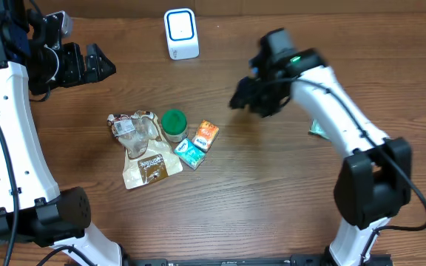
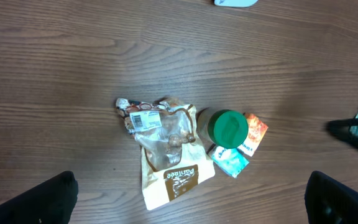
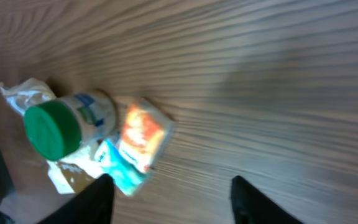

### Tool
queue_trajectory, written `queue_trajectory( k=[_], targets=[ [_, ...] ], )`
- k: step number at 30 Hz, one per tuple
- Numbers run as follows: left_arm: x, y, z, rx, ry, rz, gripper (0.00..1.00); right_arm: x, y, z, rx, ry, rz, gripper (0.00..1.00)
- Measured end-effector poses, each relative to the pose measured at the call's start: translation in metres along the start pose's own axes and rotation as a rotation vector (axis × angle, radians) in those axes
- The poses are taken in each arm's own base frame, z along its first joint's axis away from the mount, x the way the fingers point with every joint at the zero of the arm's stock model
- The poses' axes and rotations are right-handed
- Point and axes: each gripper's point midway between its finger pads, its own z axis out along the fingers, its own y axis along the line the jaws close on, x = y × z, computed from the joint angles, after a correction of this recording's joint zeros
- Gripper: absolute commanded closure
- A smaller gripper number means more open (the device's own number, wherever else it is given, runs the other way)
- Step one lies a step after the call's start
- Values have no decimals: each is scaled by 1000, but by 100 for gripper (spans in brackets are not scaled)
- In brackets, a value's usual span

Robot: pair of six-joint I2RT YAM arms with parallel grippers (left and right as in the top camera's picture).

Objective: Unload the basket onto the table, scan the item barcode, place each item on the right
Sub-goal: 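Reach the right gripper to the orange packet and grasp it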

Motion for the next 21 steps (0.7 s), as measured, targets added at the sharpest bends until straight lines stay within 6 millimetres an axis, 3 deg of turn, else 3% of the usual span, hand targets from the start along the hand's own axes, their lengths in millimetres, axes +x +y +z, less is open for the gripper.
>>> queue_trajectory(
  k=[6,10,13,21],
  targets=[
    [0,0,0,0,0,0,0,28,36,42,-39,13,-47,67],
    [0,0,0,0,0,0,1,37,49,59,-64,2,-47,77],
    [0,0,0,0,0,0,1,40,53,69,-79,-5,-28,84],
    [0,0,0,0,0,0,0,60,49,111,-53,55,45,87]
  ],
)
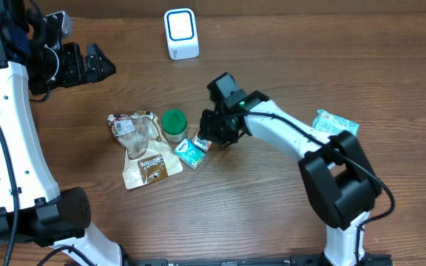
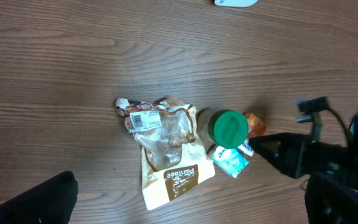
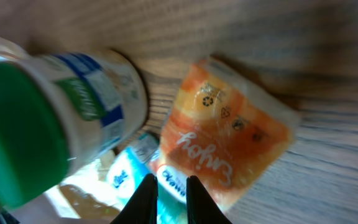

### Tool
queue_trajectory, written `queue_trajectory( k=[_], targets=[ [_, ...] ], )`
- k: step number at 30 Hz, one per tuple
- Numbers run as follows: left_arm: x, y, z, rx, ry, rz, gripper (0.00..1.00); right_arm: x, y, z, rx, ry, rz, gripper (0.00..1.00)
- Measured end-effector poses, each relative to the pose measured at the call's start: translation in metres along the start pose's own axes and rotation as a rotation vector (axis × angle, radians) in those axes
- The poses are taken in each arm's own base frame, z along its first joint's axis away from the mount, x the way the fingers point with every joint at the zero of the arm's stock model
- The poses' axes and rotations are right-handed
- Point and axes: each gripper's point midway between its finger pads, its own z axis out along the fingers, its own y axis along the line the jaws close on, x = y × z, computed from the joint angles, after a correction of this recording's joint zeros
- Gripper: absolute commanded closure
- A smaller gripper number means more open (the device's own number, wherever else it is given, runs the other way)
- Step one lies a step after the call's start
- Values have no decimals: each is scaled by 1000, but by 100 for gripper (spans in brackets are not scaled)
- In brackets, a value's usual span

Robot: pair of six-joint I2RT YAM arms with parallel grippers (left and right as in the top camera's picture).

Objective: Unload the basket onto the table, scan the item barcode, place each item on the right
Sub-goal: 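Reach the right gripper to the orange packet and grasp it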

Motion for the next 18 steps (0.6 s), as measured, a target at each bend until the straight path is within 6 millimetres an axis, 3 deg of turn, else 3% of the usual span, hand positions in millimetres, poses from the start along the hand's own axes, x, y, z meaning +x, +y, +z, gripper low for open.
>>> queue_trajectory(
  k=[4,11,15,18],
  targets=[
    [0,0,0,0,0,0,0,7,-2,13,13,22,18,87],
    [0,0,0,0,0,0,0,11,-8,15,34,41,-3,85],
    [0,0,0,0,0,0,1,14,-26,7,75,88,-55,82],
    [0,0,0,0,0,0,0,6,-50,-9,111,123,-110,75]
  ],
)
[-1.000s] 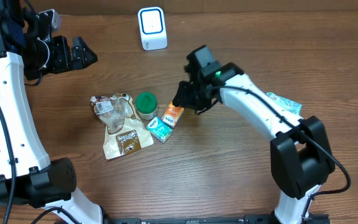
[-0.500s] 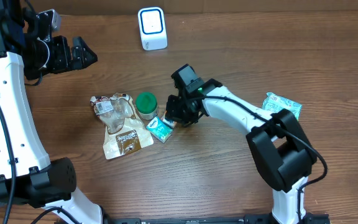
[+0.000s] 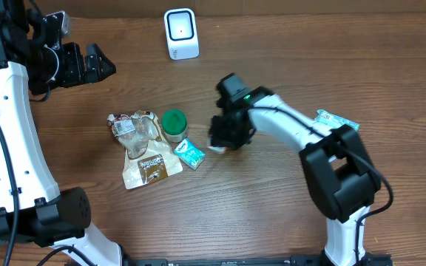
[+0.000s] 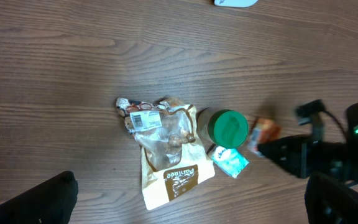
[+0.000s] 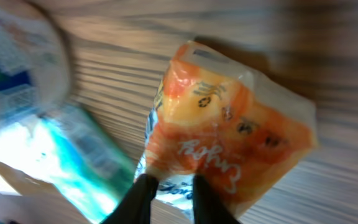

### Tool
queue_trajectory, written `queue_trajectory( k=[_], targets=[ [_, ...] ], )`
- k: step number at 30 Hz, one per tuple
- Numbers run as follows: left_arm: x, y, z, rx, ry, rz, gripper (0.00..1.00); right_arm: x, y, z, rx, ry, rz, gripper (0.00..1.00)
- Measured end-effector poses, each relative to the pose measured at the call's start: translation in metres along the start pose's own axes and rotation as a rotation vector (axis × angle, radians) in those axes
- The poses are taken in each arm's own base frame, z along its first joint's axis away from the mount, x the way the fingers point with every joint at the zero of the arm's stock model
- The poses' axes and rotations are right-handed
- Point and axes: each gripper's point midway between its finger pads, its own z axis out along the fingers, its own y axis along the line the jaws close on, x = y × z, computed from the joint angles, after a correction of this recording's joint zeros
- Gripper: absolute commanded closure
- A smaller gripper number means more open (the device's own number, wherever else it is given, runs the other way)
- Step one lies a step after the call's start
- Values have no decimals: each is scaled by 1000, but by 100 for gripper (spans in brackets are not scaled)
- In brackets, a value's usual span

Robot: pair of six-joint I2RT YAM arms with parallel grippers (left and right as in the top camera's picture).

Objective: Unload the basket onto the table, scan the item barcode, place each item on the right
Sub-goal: 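Reach the right gripper to the orange packet and grasp it, then reposition and regrip the orange packet with the right gripper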

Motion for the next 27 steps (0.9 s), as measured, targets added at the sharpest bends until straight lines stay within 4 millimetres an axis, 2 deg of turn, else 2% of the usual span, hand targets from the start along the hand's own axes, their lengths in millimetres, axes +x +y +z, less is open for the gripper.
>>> queue_trajectory(
  k=[2,6,9,13,17,21,24,27],
  targets=[
    [0,0,0,0,0,0,0,-4,-18,-11,21,13,-40,71],
    [0,0,0,0,0,0,0,-16,-48,-32,45,23,-166,70],
    [0,0,0,0,0,0,0,-22,-58,-45,55,29,-272,69],
    [0,0,0,0,0,0,0,-28,-58,-63,53,30,-353,69],
    [0,0,0,0,0,0,0,-35,-59,-81,38,15,-269,70],
    [0,0,0,0,0,0,1,-33,-78,-90,36,29,-71,69],
    [0,0,0,0,0,0,1,-34,-89,-86,27,25,7,69],
    [0,0,0,0,0,0,1,-24,-93,-66,-2,49,49,70]
  ],
)
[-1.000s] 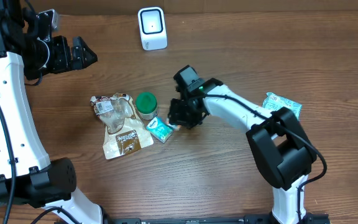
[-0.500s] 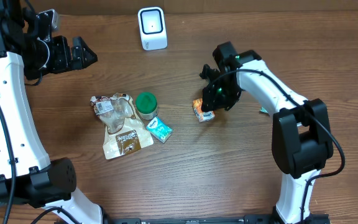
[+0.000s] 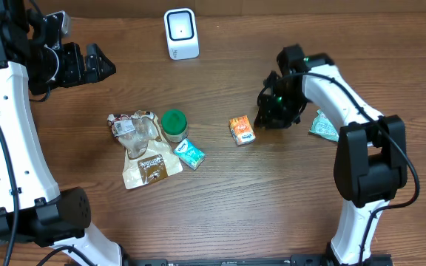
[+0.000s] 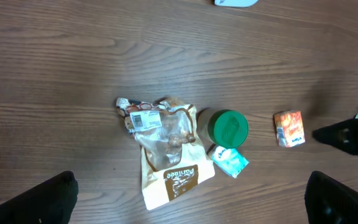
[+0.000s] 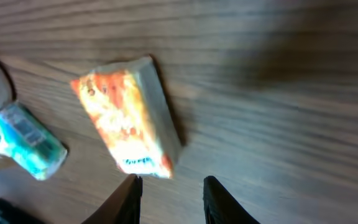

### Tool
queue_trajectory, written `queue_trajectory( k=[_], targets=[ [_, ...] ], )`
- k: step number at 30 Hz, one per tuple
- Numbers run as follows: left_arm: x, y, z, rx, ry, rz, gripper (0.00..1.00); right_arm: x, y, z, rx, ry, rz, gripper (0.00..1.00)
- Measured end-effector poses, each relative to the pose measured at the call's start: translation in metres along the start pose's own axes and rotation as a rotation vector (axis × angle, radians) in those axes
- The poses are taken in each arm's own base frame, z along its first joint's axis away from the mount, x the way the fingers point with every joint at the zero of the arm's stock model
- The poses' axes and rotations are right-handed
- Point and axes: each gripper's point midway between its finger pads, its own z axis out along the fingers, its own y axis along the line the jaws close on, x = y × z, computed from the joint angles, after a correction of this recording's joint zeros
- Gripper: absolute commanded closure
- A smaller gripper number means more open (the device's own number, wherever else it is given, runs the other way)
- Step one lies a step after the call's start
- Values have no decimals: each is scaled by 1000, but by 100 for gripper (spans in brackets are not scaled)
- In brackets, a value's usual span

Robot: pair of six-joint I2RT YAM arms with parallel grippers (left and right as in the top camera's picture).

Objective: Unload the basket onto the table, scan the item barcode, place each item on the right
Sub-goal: 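Reposition and regrip the orange packet with the right gripper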

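The orange packet [image 3: 242, 130] lies flat on the wood, apart from the pile; it also shows in the left wrist view [image 4: 289, 128] and the right wrist view [image 5: 128, 124]. My right gripper [image 3: 270, 112] hovers just right of it, open, with nothing between its fingers [image 5: 132, 198]. The white scanner [image 3: 181, 33] stands at the back edge of the table. My left gripper [image 3: 95, 65] is high at the far left, open wide and empty, its fingers [image 4: 50, 200] at the frame's bottom corners.
A green-lidded jar [image 3: 174, 123], a teal packet [image 3: 191, 154], a brown-and-white pouch [image 3: 151, 166] and a clear wrapper [image 3: 127, 126] lie clustered left of centre. Another teal packet [image 3: 322, 127] lies at the right, partly under my right arm.
My right gripper has let go of the orange packet and stands open to its right. The packet now lies on the table, further right than where it was held.
My right gripper was open above the table, with the orange packet beside the jar. Then it was down on the packet. Then it was shut on it just right of the pile. Now the packet lies alone, mid-table, and the gripper is open. The left arm stayed still.
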Motion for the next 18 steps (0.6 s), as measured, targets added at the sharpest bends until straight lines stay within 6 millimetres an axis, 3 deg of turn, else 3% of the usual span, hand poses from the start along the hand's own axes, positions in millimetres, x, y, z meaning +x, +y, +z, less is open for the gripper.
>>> queue_trajectory(
  k=[6,18],
  targets=[
    [0,0,0,0,0,0,0,15,-4,26,-44,38,31,70],
    [0,0,0,0,0,0,0,15,-2,35,-83,28,54,69]
  ],
)
